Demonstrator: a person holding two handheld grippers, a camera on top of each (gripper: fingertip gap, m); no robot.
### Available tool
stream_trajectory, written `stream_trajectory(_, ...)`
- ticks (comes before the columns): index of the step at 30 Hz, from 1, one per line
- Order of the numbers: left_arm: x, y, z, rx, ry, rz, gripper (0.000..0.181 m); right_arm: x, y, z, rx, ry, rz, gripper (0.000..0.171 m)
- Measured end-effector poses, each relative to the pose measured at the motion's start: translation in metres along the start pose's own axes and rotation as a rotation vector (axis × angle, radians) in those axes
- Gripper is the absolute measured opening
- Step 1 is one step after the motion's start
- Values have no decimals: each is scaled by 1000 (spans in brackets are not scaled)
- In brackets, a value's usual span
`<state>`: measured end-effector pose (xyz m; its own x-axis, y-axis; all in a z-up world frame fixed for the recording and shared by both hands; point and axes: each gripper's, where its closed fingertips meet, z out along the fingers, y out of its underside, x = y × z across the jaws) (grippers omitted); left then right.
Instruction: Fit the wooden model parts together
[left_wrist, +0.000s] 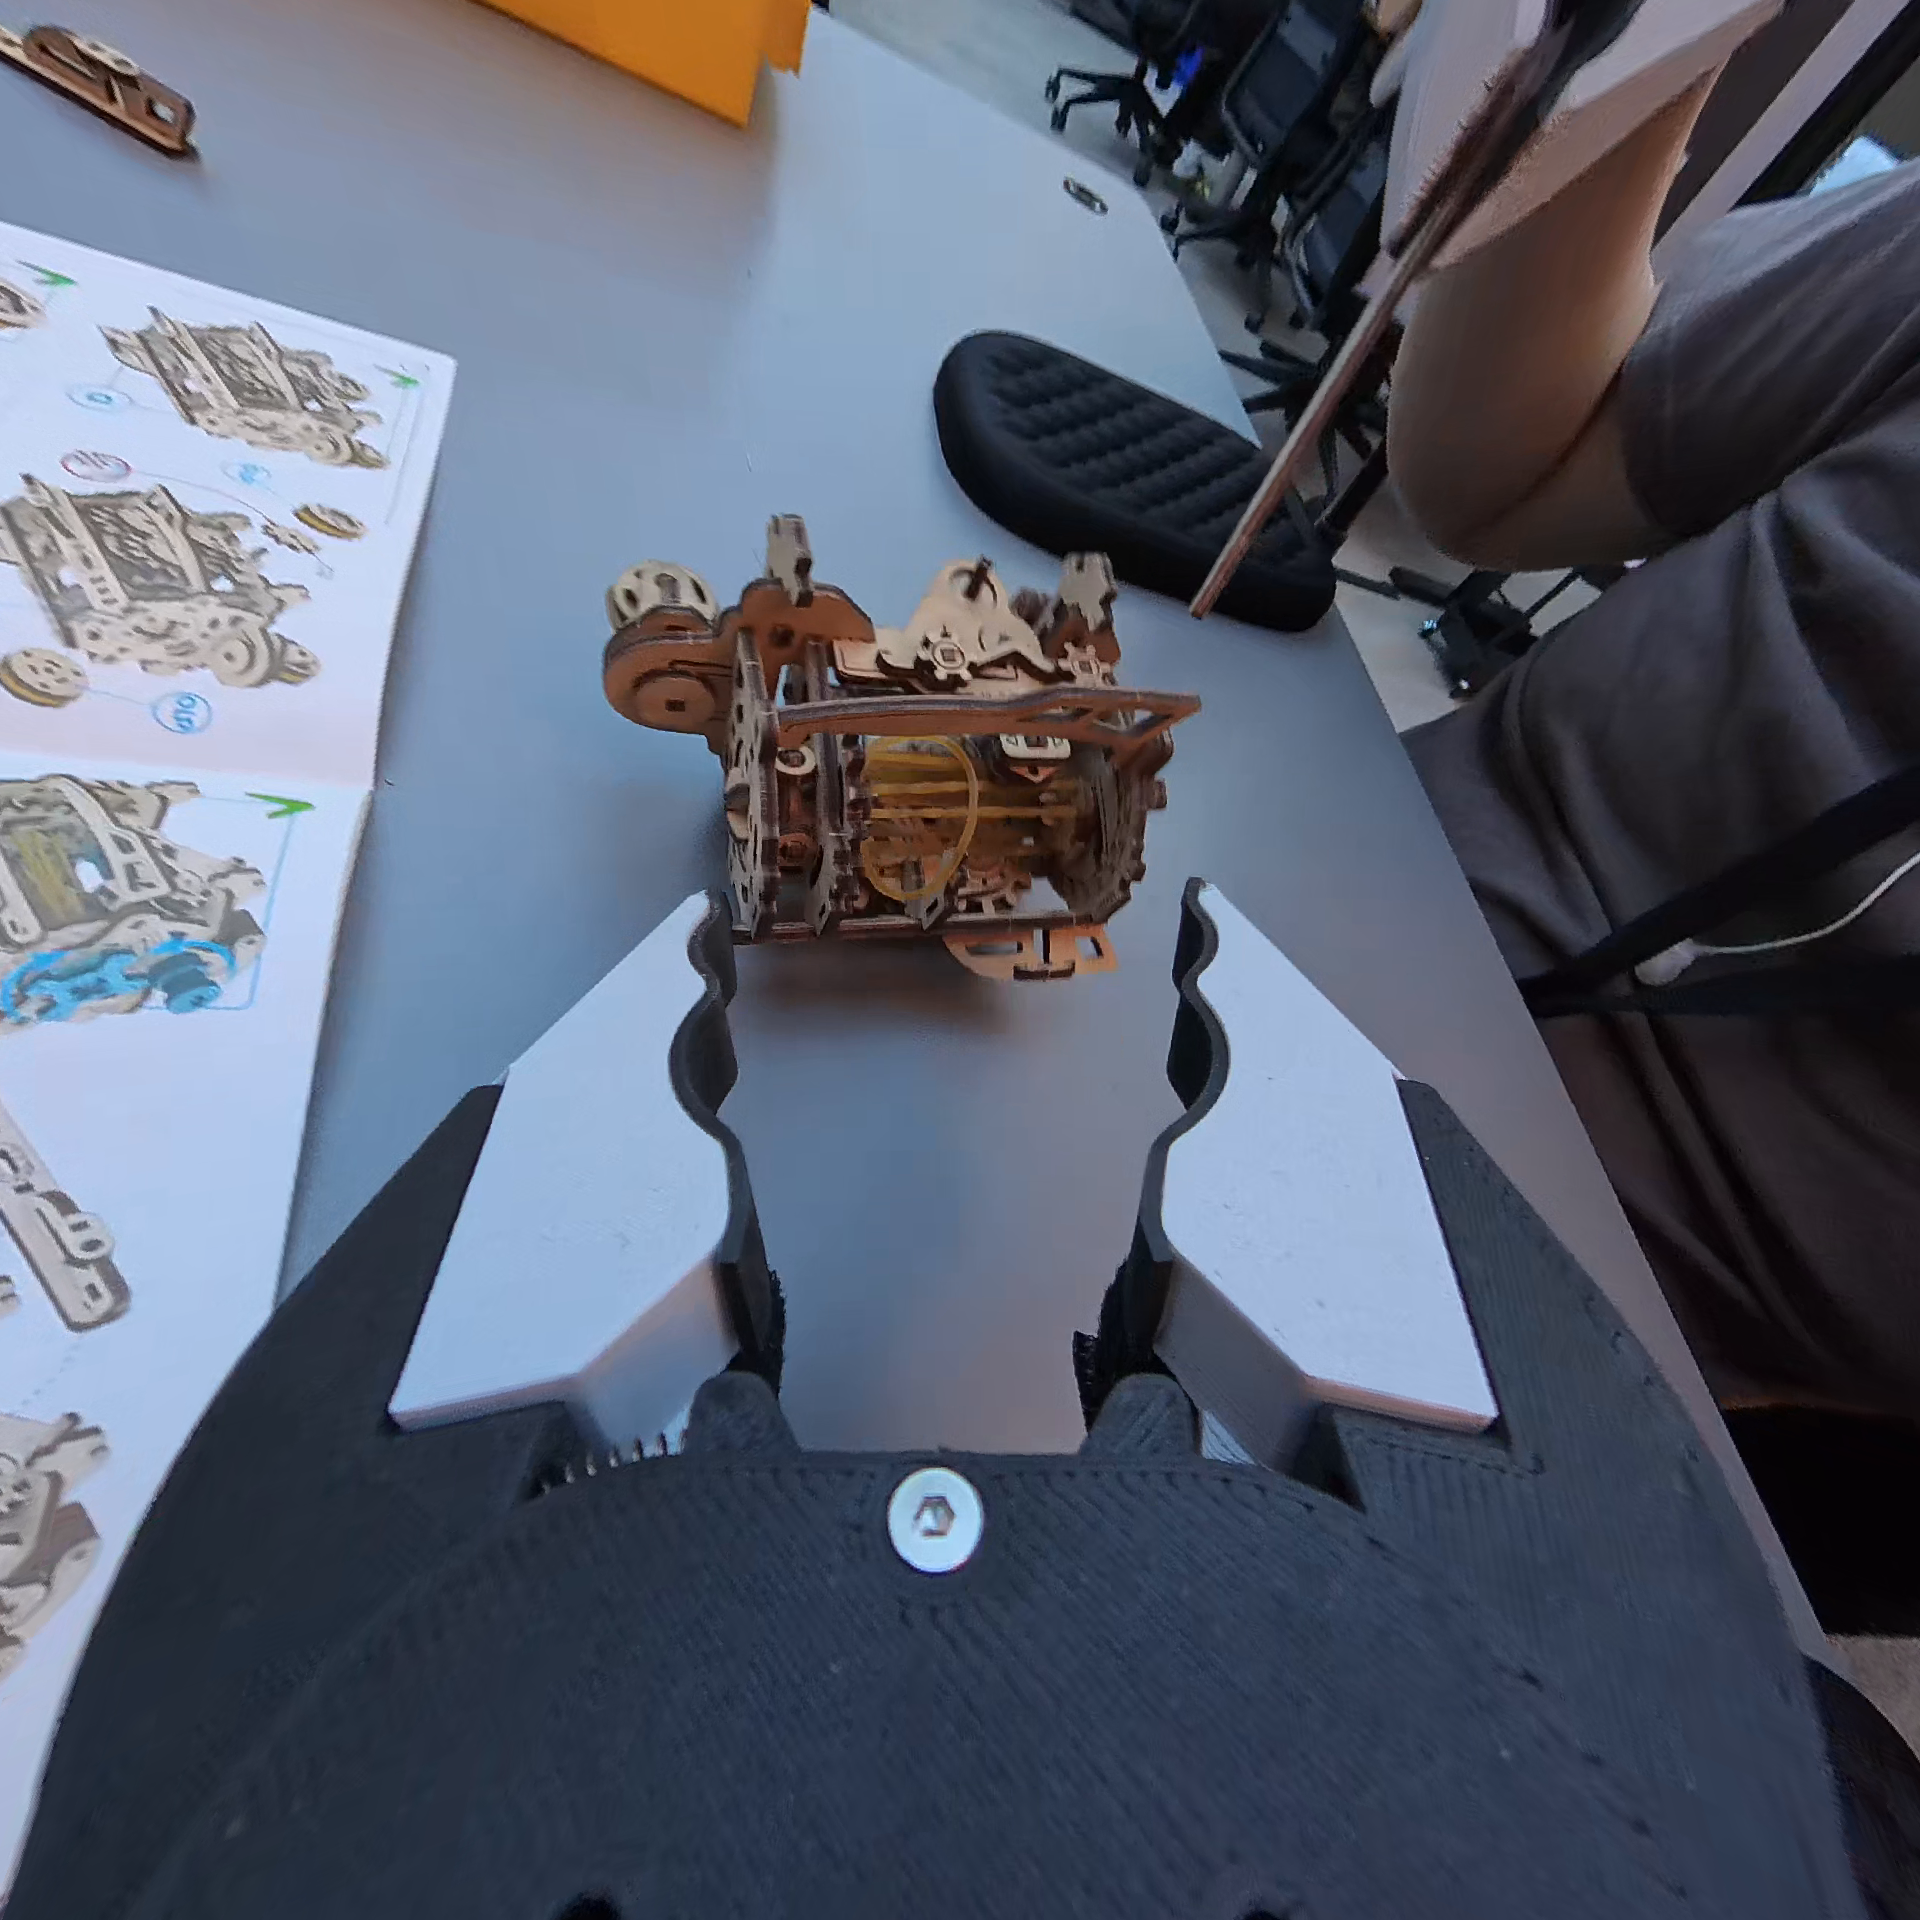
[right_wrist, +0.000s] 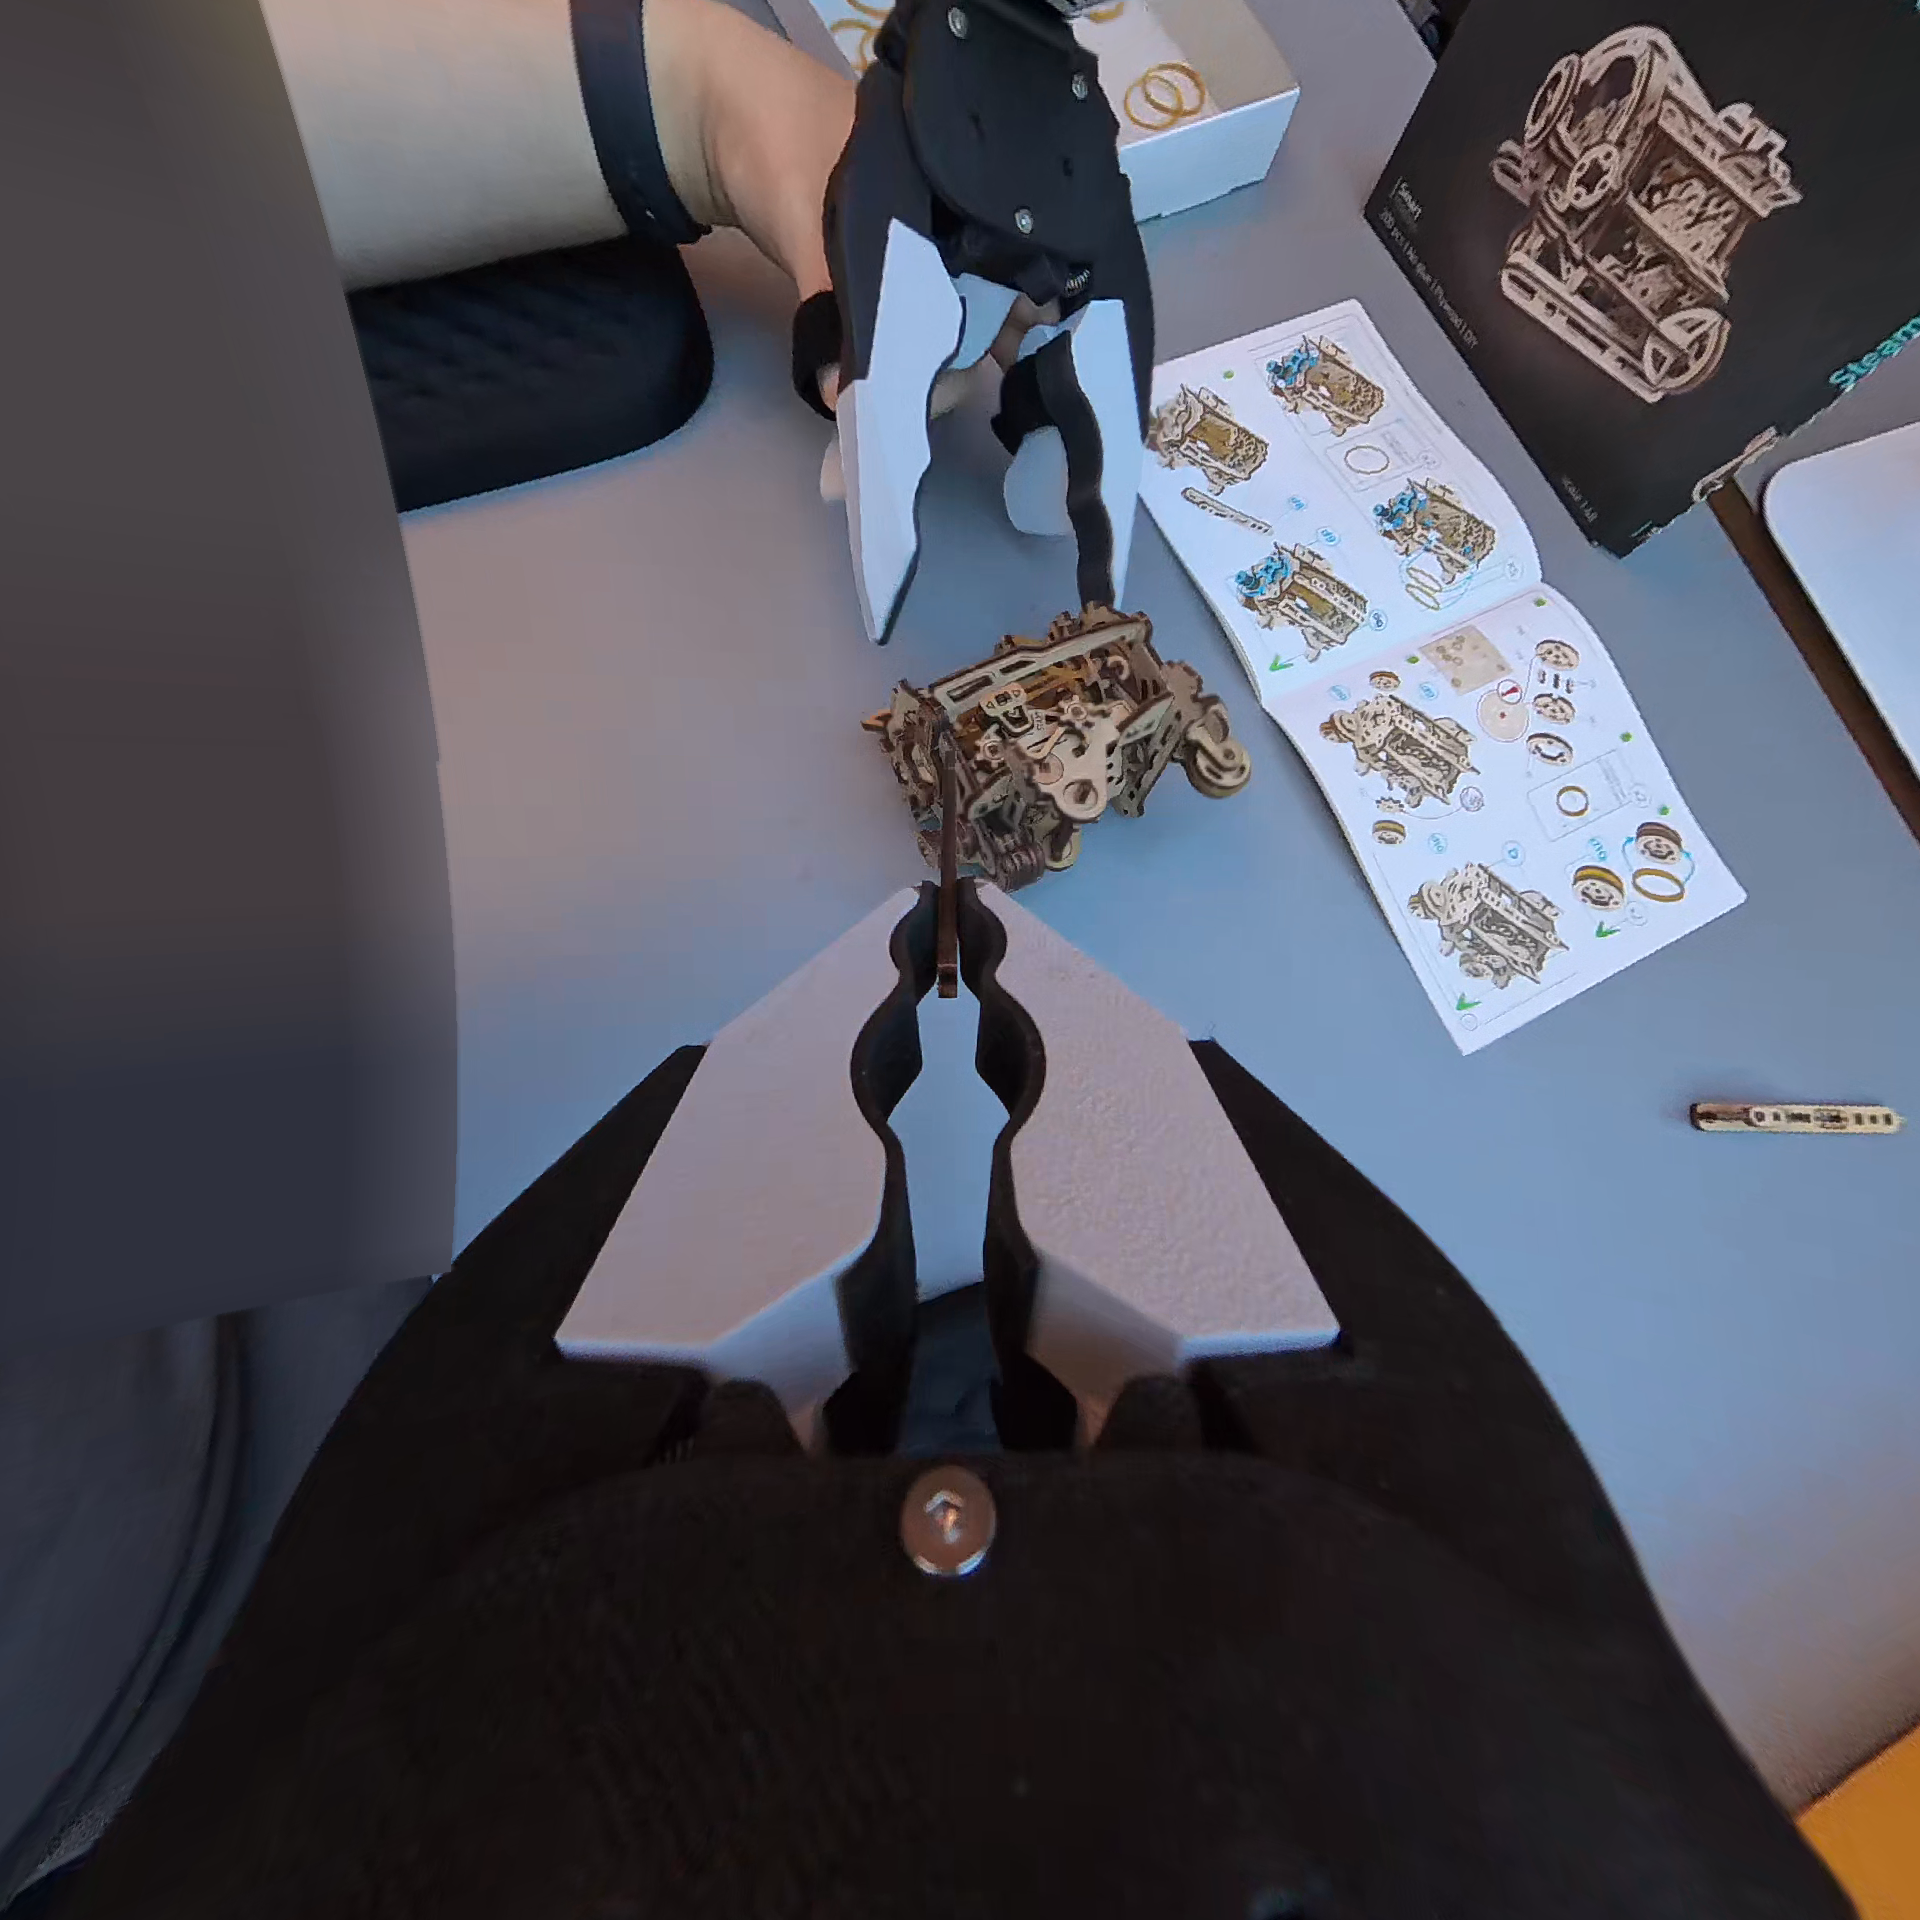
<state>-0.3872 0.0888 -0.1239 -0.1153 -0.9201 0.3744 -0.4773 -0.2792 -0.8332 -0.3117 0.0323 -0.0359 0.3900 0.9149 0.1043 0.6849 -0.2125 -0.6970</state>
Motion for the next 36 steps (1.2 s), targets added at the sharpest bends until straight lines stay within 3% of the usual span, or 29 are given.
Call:
stream_trajectory(12, 28, 29, 7, -125, 5, -27, 80, 4, 14, -6, 69, 7, 76, 2)
stream_trajectory(28, 22, 28, 13, -127, -67, -20, 76, -20, 19, 1, 46, -47, 32, 2)
stream_trajectory(36, 27, 33, 13, -163, -78, 12, 70, -4, 28, 9, 23, 5, 50, 2)
